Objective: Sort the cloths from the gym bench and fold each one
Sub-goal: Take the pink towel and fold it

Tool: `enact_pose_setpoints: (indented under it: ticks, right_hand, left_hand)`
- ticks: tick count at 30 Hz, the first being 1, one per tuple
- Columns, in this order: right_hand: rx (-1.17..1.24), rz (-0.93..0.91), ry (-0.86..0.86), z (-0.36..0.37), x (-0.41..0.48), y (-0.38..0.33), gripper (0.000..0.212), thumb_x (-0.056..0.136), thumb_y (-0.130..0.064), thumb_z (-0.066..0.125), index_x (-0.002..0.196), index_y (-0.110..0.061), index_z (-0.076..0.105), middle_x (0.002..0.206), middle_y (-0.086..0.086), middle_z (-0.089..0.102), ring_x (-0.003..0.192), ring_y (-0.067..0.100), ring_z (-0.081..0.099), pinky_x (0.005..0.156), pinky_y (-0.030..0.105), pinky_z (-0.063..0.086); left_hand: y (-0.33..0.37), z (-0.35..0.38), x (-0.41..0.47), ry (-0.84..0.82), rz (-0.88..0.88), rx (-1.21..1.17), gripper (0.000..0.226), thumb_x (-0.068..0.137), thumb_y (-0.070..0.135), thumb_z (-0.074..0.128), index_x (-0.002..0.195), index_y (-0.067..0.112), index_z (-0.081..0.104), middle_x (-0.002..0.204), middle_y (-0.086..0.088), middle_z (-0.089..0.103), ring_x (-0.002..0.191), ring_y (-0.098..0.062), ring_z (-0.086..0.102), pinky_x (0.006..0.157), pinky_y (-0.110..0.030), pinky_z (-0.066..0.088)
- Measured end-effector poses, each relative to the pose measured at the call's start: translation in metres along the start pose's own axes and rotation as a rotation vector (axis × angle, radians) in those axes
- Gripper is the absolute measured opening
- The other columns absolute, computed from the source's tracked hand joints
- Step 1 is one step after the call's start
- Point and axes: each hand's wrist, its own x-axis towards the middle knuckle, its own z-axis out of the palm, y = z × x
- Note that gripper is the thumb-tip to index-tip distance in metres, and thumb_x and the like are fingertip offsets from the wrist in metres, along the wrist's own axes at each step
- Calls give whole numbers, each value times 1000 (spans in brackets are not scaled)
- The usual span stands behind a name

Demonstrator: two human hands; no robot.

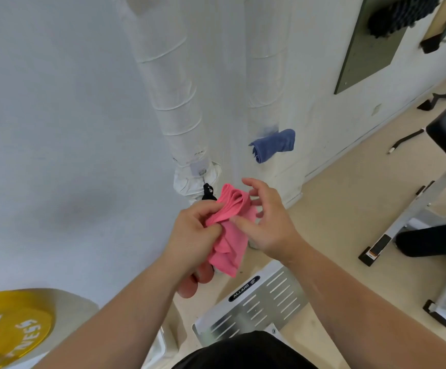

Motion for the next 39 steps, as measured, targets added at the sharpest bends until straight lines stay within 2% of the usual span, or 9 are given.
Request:
enact_pose_setpoints:
  ticks: [4,10,15,18,20,25,29,33,39]
  right_hand:
    - [98,-68,-274,-25,-3,-3,102,74,-42,87,151,-54,22,150,-17,41,136,4,46,110,40,47]
    - [178,-154,-306,-35,-1,-21,66,99,-18,62,145,-55,31,126,-26,60,114,-5,61,90,9,46]
    - [301,-66,-167,-35,4,-9,39,100,-7,55,119,-41,48,100,-20,63,91,3,63,81,20,50]
    - [346,-4,-90,-37,12,-3,35,99,-6,55,107,-40,48,101,-12,63,88,9,62,79,30,49]
    - [367,60,-27,-37,16,-2,32,99,-8,55,101,-40,50,97,-5,61,85,15,58,76,36,46]
    - [473,167,-122,-35,19,-1,28,100,-11,56,106,-39,58,117,7,64,97,22,63,80,45,54]
    - [318,59,-196,-28,21,-11,35,94,3,55,100,-24,75,111,-13,71,102,6,63,92,28,47]
    - [216,-26,-250,-15,34,-34,40,93,-4,62,111,-37,75,125,-7,62,117,6,59,102,29,48]
    - [-179,-163,-291,0,58,-84,76,69,-16,90,133,-42,59,121,-6,50,108,-6,53,90,12,44]
  left_hand:
    - [22,-26,15,-175,-75,-114,48,67,-5,58,107,16,76,107,-14,76,91,-26,69,80,-40,54]
    - [40,-43,31,-434,-163,-220,47,73,-12,62,110,17,62,103,-28,66,80,-30,64,70,-35,51]
    - [23,-41,26,-189,-369,-324,44,75,17,75,117,21,64,97,-17,65,75,-22,64,64,-31,49]
    - [2,-29,9,-161,-385,-470,76,68,38,85,137,22,57,125,-8,69,108,-24,68,93,-41,52]
    - [-5,-15,-1,-107,-338,-486,86,70,25,85,148,26,46,131,-14,67,116,-30,66,102,-48,50]
    - [-1,7,-7,235,-225,-458,82,94,-5,60,150,48,32,101,-20,72,89,-30,69,74,-41,60]
    - [8,-7,-12,292,-36,-191,59,99,-1,55,131,48,61,123,7,72,110,-16,67,98,-42,52]
    - [19,-36,-13,242,-17,-28,34,91,11,70,103,43,78,111,19,72,104,-3,65,94,-36,52]
    - [41,-88,8,200,90,161,67,66,10,86,118,47,68,124,10,63,113,-9,64,98,-39,55]
